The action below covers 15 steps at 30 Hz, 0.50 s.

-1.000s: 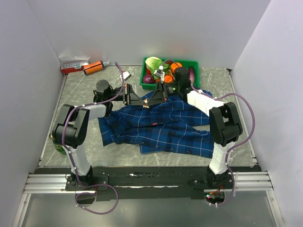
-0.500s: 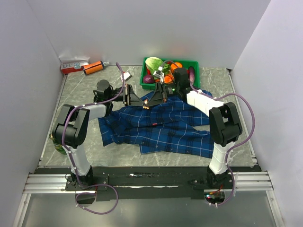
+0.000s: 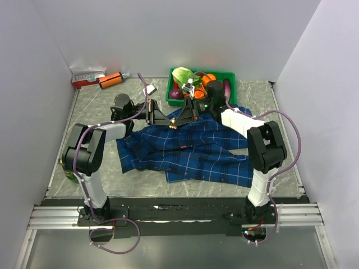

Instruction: Remove the brooch from the garment

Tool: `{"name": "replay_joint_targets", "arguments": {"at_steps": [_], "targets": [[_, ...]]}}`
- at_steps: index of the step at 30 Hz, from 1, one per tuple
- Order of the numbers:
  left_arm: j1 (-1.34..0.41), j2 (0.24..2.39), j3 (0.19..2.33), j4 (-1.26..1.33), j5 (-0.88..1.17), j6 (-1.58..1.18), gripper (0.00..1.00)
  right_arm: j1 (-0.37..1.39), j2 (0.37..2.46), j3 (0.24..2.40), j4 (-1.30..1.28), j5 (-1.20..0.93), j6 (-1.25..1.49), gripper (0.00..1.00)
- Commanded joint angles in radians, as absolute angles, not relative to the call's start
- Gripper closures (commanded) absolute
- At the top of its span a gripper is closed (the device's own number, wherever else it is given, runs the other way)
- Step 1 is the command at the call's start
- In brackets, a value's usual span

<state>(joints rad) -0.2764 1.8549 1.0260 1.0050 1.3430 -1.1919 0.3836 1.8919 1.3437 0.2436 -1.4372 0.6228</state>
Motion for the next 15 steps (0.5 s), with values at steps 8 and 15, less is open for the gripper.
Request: {"name": "replay_joint_targets", "arguments": {"at_steps": [8,15], "targets": [[-0.279,1.859,1.057,1.031,1.338,-1.169,0.99,0.388,1.867,1.307,0.641,-1.540,0.897,0.69],[-0.281,1.853,1.066,1.008,1.335,-1.149,0.99,0.397,1.870,1.370,0.349,-1.503,0.694,0.77]]}}
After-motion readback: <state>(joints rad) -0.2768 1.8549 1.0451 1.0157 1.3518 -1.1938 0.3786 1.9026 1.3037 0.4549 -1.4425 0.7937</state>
